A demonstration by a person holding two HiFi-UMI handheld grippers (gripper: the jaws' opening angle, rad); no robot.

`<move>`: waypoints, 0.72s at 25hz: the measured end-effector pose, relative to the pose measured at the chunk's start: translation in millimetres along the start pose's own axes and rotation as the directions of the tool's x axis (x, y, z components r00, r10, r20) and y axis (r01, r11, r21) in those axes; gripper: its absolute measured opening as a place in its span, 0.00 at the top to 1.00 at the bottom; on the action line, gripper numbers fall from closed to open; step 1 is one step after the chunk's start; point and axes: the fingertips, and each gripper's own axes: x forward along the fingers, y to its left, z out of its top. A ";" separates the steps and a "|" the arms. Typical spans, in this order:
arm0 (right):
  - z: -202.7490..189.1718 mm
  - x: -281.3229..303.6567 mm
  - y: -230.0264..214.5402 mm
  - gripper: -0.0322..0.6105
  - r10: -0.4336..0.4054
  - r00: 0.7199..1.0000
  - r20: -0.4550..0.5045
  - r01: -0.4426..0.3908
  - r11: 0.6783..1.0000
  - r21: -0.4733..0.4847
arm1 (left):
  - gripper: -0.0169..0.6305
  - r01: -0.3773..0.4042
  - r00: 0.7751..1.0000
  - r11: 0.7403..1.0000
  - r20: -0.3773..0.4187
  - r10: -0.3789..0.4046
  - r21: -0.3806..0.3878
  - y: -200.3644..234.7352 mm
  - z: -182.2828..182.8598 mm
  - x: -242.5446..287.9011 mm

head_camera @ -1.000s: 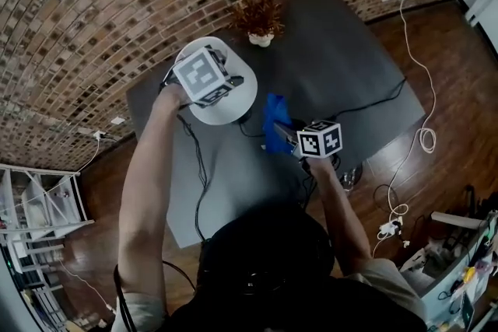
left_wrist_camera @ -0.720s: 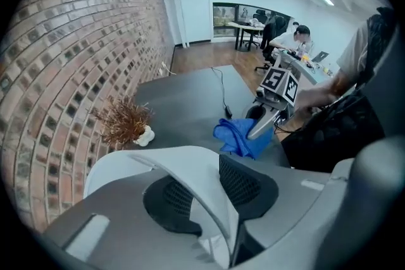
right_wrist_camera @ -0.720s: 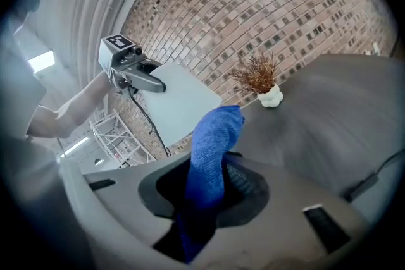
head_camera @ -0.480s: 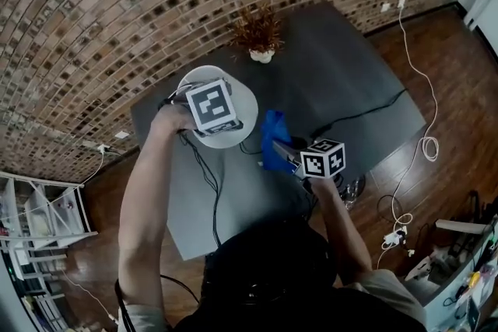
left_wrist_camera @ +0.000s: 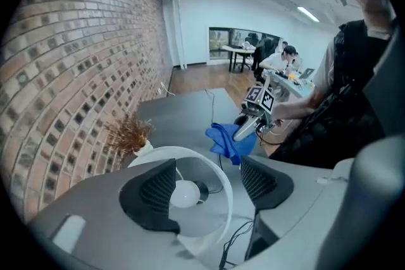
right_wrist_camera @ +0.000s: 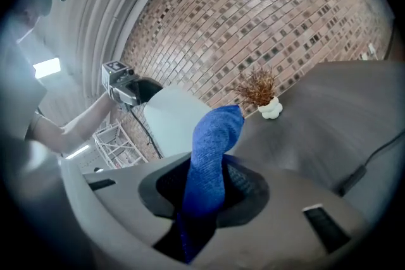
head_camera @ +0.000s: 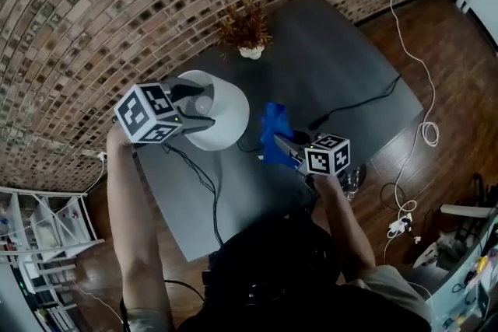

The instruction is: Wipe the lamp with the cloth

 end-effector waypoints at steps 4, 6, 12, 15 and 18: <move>6.2 -34.2 -17.5 0.82 -0.010 0.996 0.086 0.001 0.995 0.102 | 0.54 -0.050 0.934 0.996 0.350 0.075 -0.078 -15.3 11.4 -54.5; 5.2 -55.7 -30.2 0.82 -0.031 0.994 0.105 0.015 0.989 0.145 | 0.59 -0.046 0.806 0.989 0.580 0.118 -0.138 -34.1 14.0 -93.8; -45.7 -77.3 -24.1 0.82 0.007 0.991 -0.136 -0.005 1.000 0.011 | 0.67 0.192 0.176 0.948 0.959 0.221 -0.254 -120.5 -54.7 -177.5; -109.6 -51.8 8.8 0.81 0.083 0.910 -0.405 -0.145 0.982 -0.125 | 0.67 0.196 -0.012 0.903 0.920 0.391 -0.381 -165.4 -110.1 -199.7; -174.0 -26.9 29.8 0.81 0.073 0.780 -0.621 -0.274 0.933 -0.235 | 0.67 0.026 0.000 0.828 0.828 0.561 -0.560 -200.4 -145.5 -258.6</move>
